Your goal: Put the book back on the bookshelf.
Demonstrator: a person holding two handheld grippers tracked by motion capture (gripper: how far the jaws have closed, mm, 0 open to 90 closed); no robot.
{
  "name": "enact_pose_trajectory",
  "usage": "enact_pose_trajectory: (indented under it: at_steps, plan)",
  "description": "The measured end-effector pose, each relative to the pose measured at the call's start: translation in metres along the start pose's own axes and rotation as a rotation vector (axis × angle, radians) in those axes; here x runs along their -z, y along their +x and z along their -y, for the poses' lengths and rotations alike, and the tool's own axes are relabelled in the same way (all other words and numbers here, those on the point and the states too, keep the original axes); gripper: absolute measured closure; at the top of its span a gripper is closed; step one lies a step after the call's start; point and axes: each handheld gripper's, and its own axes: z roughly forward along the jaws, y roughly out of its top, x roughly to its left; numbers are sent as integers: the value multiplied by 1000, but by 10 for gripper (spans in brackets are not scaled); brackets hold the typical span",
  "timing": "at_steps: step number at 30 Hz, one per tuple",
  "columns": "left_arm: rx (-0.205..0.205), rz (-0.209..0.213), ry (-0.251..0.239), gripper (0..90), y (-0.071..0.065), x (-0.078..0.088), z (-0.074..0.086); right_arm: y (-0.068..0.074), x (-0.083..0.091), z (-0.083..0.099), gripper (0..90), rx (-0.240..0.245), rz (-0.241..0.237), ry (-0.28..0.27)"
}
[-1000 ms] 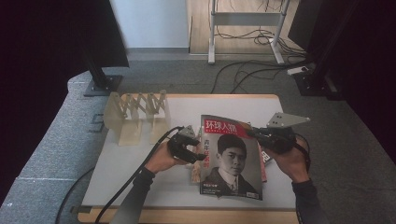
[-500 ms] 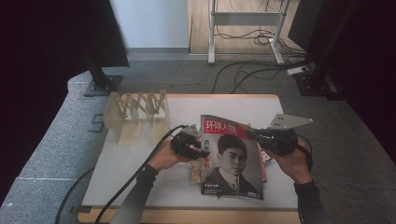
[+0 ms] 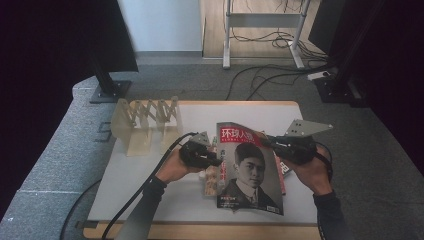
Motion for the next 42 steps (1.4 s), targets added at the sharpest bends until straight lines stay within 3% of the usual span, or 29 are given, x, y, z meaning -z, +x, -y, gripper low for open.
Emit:
enact_pose_trajectory:
  at_steps: [5, 14, 18, 24, 28, 31, 36, 42]
  plan:
    - [-4, -10, -18, 742, -3, 9, -3, -1, 3, -2, 835, -2, 5, -14]
    - [-37, -66, -59, 774, -10, 32, -10, -2, 10, -11, 837, 3, 20, -41]
    - [-60, -97, -68, 784, -15, 41, -16, -2, 13, -17, 838, 6, 32, -59]
    - [-79, -165, -123, 825, -19, 60, -22, -1, 20, -28, 839, 21, 58, -92]
    - [-85, -147, -131, 833, -21, 64, -18, -3, 20, -25, 842, 23, 74, -84]
    - [-112, -131, -122, 834, -26, 68, -16, -5, 23, -20, 843, 14, 77, -90]
    - [-171, -142, -100, 806, -36, 68, -21, -6, 30, -17, 846, 16, 79, -92]
    - [-193, -154, -101, 769, -42, 68, -31, -5, 32, -14, 847, 19, 86, -92]
